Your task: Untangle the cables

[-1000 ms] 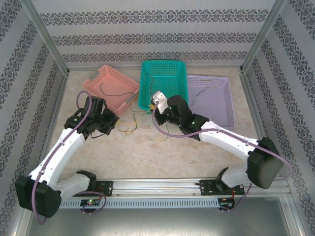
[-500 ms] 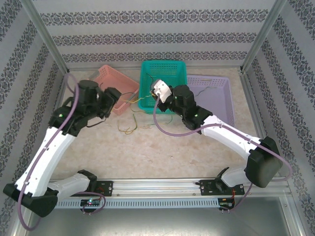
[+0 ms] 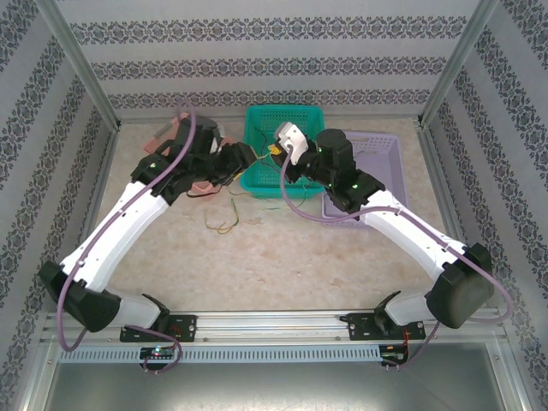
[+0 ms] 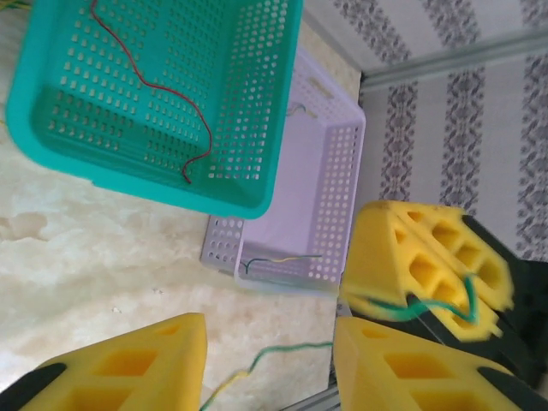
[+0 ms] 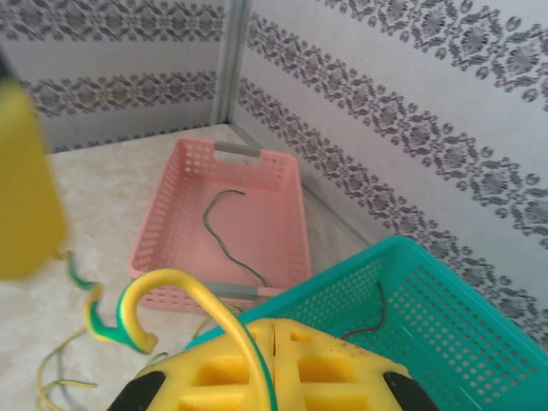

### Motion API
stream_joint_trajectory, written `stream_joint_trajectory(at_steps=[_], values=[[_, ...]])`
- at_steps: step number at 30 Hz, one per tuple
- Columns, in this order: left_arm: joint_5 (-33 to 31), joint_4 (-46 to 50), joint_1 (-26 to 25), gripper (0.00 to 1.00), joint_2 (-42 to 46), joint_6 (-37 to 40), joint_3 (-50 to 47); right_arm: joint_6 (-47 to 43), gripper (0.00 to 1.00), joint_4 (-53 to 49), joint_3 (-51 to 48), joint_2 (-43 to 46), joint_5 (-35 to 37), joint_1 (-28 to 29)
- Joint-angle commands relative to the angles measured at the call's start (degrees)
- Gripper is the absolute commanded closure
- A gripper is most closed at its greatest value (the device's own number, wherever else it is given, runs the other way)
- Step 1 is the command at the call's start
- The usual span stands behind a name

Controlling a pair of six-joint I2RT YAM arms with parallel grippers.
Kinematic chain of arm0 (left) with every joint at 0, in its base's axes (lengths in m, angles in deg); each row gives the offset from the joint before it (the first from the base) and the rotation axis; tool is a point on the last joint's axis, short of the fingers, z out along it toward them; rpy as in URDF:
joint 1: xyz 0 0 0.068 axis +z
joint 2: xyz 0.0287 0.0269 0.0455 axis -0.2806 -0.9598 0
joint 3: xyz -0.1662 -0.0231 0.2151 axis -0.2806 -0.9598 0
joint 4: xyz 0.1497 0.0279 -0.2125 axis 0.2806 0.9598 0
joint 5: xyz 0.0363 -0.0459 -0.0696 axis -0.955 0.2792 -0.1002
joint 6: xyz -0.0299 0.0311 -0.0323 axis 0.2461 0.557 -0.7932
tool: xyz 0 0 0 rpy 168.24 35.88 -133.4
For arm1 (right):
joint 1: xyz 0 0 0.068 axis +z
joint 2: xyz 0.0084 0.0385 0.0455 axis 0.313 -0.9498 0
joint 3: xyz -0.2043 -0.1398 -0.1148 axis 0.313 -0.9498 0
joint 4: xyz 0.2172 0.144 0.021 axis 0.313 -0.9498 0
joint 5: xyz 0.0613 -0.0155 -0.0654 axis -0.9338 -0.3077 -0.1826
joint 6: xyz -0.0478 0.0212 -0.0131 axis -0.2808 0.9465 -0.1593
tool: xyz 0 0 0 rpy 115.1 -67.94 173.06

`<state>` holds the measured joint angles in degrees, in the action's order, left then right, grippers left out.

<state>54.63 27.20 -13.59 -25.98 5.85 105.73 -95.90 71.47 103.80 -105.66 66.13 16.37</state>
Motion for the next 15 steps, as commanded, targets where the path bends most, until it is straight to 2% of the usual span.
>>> stream_joint_trajectory(at_steps=[1, 6, 10, 15], values=[[0.74, -2.7, -1.85, 0.52, -1.57, 5.92, 4.08, 2.45, 1.0, -5.34, 1.77, -0.39, -7.62, -0.03], [-2.82, -3.84, -2.93, 0.49, -0.39, 6.99, 4.54, 3.31, 1.0, -8.06, 2.85, -1.17, -6.7, -0.57], [-6.98, -0.29, -3.6, 0.53, 1.78, 7.78, 5.21, 3.29, 1.0, -10.03, 3.92, -1.75, -6.95, -1.12], [-2.38, -2.28, -3.73, 0.54, -0.25, 7.26, 3.87, 4.26, 1.0, -11.0, 5.18, -2.59, -9.26, -1.21]])
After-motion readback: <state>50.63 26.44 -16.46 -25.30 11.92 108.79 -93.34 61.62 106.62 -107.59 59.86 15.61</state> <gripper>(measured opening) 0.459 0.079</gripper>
